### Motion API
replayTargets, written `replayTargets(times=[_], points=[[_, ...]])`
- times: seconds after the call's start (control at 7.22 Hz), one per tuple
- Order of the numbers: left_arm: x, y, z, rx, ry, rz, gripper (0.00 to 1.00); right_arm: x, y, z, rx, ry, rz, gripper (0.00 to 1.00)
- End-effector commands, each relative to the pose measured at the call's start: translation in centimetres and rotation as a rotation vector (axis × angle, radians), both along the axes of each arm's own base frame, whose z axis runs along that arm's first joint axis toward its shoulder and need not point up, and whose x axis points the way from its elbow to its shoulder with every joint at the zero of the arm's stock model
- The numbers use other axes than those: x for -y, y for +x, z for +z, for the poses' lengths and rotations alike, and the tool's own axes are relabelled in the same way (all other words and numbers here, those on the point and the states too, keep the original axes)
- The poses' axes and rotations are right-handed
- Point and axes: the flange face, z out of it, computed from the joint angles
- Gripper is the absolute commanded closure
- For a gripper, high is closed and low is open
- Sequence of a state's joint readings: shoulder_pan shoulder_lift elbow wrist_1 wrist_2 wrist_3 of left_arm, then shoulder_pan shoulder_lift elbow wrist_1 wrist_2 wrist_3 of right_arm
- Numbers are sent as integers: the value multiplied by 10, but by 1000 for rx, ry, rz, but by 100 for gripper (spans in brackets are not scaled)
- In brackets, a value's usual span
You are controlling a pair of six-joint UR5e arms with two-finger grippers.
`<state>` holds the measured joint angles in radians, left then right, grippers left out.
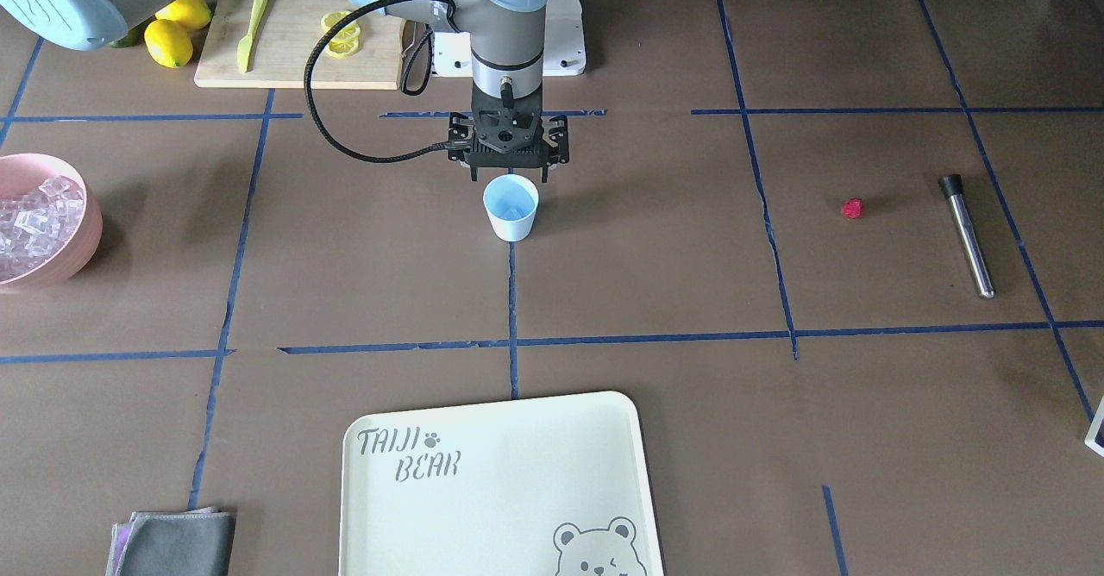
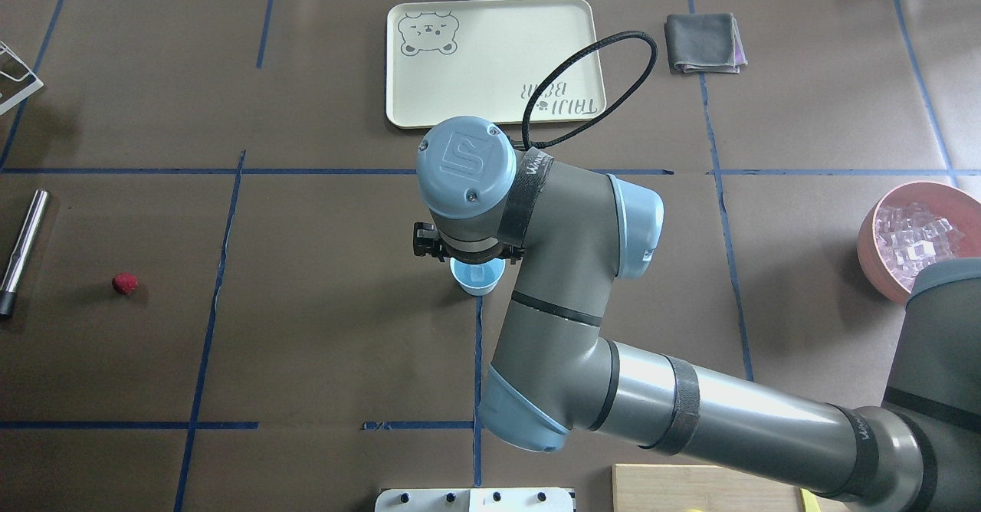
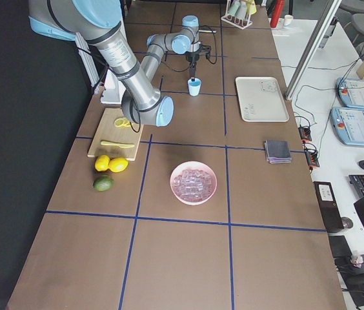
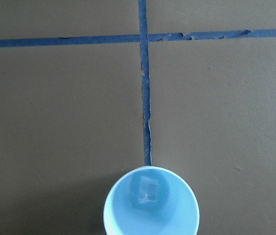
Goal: Mash ice and strawberries in cup
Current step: 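Carry the ice cube with the right gripper over the light-blue cup, then release the cube into the cup and return the right gripper to the bowl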
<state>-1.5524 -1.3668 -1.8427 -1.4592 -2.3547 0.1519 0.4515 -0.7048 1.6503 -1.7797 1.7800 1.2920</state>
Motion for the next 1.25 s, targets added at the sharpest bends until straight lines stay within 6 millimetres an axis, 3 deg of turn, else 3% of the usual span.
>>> replayTargets(times=[0.0,0.14,0.42,0.69,0.83,1.11], points=[[0,0,0,0,-2,0,0,25,24,6,9,-23,7,2],[0,0,1,0,-5,0,0,46,64,24,29,-23,-32,1],[-1,0,2,0,-5,0,0,74,166,87,26,51,-80,1],[-1,1,2,-1,-7,1,0,90,260,144,3,90,-115,1],[-1,1,2,-1,-7,1,0,94,303,176,19,112,-143,1],[-1,1,2,-1,-4,3,0,77,368,262,86,153,-148,1]])
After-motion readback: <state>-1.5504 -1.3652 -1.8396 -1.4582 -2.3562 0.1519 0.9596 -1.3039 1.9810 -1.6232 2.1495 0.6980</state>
